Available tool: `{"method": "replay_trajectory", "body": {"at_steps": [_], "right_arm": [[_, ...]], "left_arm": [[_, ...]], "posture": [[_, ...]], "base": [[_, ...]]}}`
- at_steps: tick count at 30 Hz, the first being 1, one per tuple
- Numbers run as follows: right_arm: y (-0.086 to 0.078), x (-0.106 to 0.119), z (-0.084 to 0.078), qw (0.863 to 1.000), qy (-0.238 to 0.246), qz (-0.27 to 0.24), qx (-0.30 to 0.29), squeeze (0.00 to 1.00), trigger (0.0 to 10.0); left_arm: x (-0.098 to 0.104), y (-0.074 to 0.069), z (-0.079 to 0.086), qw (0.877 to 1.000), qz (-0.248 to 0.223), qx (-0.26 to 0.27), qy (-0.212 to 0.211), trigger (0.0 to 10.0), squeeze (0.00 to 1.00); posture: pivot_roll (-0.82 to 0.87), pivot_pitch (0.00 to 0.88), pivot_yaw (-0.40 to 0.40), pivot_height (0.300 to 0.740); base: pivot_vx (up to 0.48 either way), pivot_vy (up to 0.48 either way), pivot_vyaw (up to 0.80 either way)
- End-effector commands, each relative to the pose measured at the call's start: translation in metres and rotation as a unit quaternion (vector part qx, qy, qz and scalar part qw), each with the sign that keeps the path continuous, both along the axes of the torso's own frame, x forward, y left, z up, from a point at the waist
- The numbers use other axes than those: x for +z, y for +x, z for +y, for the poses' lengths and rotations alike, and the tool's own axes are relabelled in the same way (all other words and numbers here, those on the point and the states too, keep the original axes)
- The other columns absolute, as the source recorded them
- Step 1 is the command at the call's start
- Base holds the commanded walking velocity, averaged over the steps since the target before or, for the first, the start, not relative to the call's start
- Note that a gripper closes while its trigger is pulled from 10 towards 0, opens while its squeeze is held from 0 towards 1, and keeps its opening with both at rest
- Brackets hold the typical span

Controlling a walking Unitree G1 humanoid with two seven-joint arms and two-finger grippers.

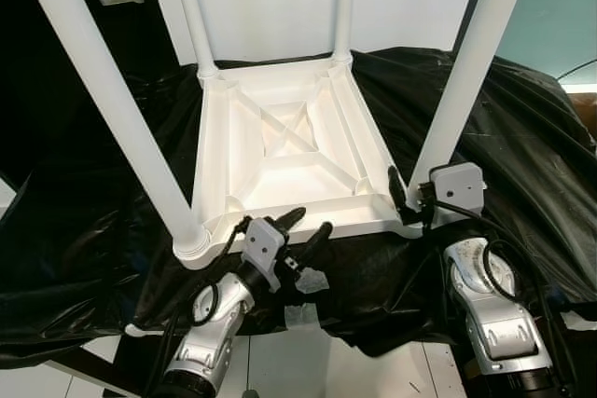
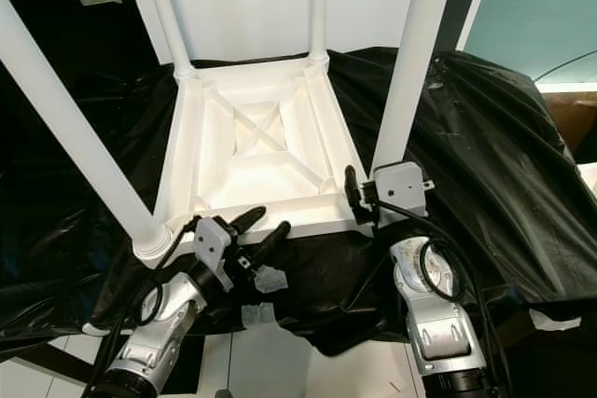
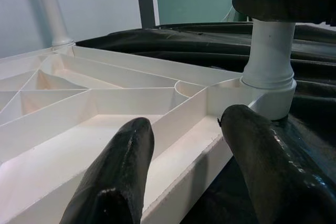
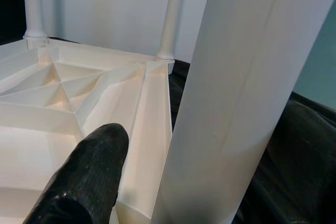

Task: Building children table

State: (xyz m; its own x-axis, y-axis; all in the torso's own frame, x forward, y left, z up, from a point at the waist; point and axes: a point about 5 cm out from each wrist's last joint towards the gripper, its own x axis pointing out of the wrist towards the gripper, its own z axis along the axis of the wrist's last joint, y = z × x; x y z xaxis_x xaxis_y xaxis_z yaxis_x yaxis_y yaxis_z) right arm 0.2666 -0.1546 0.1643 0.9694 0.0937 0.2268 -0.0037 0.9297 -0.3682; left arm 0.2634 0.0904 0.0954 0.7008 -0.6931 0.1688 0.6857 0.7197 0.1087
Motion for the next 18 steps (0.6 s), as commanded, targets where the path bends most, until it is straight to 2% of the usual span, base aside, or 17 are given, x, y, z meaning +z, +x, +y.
{"method": "replay_trajectory", "body": {"at_steps": [1, 9, 16, 18], "right_arm": [[-0.002, 0.0, -0.001, 1.0, 0.001, 0.0, -0.006, 0.0, 10.0], [0.001, 0.003, -0.004, 1.0, -0.005, -0.004, -0.011, 0.0, 10.0], [0.006, 0.001, -0.004, 1.0, -0.017, 0.012, -0.014, 0.0, 10.0], [0.009, 0.0, 0.0, 1.0, -0.015, 0.021, -0.016, 0.0, 10.0]], "left_arm": [[-0.004, -0.001, 0.0, 1.0, 0.005, 0.001, 0.008, 10.0, 0.0], [-0.005, -0.003, -0.003, 1.0, 0.007, -0.002, 0.007, 10.0, 0.0], [-0.018, -0.012, 0.009, 0.998, 0.042, -0.031, 0.019, 10.0, 0.0], [-0.017, -0.015, 0.015, 0.99, 0.12, -0.054, -0.055, 10.0, 0.0]], "posture": [[-0.03, 0.0, 0.03, 0.74], [-0.03, 0.0, 0.025, 0.74], [-0.03, 0.0, 0.018, 0.74], [-0.02, 0.0, 0.016, 0.74]], "base": [[0.0, 0.0, 0.0], [0.0, 0.0, 0.0], [0.0, 0.0, 0.0], [0.0, 0.0, 0.0]]}}
